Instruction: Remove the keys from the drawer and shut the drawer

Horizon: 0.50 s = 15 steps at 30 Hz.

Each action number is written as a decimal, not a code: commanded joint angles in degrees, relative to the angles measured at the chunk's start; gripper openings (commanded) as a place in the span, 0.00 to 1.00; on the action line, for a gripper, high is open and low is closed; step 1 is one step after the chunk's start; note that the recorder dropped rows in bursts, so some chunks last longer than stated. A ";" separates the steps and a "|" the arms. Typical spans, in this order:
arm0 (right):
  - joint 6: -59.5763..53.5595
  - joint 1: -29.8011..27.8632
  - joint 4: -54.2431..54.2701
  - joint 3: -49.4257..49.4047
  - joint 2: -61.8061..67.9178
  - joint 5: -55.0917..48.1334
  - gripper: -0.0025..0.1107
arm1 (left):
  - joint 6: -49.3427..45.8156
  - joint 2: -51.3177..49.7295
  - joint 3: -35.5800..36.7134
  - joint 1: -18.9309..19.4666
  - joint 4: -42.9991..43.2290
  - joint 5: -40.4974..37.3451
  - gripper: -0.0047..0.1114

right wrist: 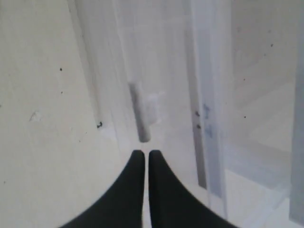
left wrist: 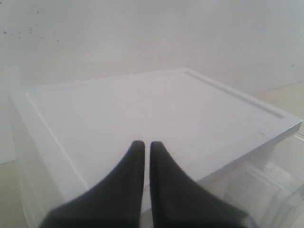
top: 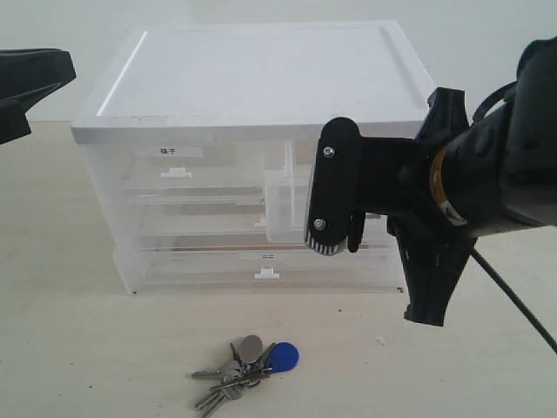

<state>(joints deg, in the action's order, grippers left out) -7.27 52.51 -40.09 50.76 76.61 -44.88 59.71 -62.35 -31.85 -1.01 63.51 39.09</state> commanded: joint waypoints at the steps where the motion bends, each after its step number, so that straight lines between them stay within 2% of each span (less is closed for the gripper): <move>1: 2.30 0.04 -2.15 -0.11 -0.04 5.04 0.02 | -0.24 -0.29 0.34 -0.22 -0.13 0.16 0.08; 10: 21.87 0.04 -19.55 -0.11 0.49 8.73 0.02 | -0.24 -0.29 0.34 -0.22 -0.13 0.16 0.08; 15: 23.43 0.04 -21.77 -0.11 4.03 10.58 0.02 | -0.24 -0.29 0.45 -0.22 0.12 -0.11 0.08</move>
<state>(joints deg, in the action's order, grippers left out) 14.69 52.54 -60.28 50.76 78.57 -35.49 59.71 -62.35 -31.85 -1.01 63.54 39.09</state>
